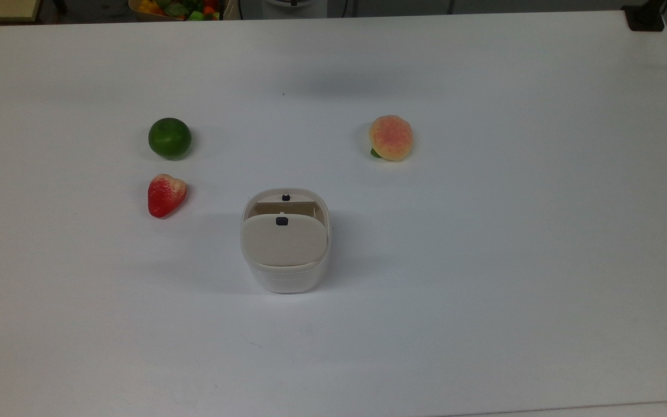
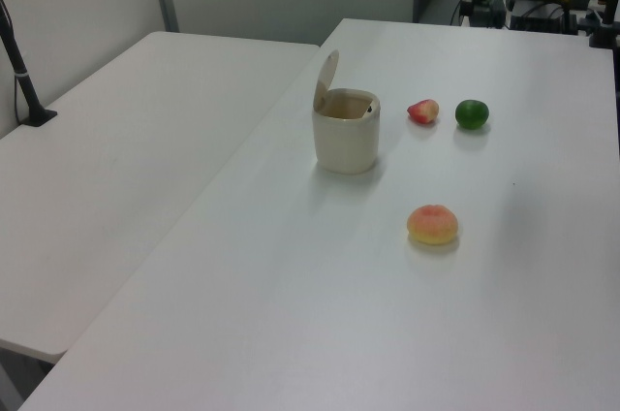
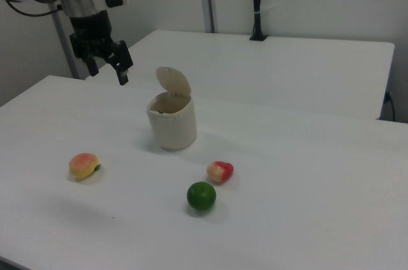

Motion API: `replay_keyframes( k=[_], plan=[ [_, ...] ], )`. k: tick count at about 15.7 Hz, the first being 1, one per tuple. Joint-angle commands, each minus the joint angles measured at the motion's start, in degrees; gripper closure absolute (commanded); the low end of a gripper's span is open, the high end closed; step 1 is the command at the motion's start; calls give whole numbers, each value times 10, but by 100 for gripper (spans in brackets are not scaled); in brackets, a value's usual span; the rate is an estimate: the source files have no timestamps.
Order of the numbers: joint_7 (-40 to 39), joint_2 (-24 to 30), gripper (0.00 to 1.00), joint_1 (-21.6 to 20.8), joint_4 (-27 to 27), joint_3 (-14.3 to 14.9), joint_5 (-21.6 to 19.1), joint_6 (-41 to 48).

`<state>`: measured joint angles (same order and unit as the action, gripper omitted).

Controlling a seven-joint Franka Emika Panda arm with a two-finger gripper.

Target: Close garbage bin

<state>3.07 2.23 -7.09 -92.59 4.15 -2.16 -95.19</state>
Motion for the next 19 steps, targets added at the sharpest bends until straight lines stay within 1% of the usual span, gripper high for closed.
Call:
replay_keyframes(
  k=[1, 11, 12, 13, 14, 15, 16, 17, 19],
  plan=[
    [-3, 9, 0, -13, -17, 9, -11, -14],
    [-10, 9, 0, -13, -17, 9, -10, -14],
    [-11, 8, 2, -13, -19, 9, -10, -15],
    [-11, 8, 10, -13, -19, 9, -11, -16],
    [-11, 8, 25, -13, -20, 9, -11, -16],
    [-11, 8, 37, -14, -20, 8, -11, -16],
    [-11, 8, 50, -15, -20, 6, -11, -16],
    [-11, 7, 60, -15, -20, 4, -11, -17],
    [-12, 1, 74, -16, -17, 2, -11, -19]
  ],
)
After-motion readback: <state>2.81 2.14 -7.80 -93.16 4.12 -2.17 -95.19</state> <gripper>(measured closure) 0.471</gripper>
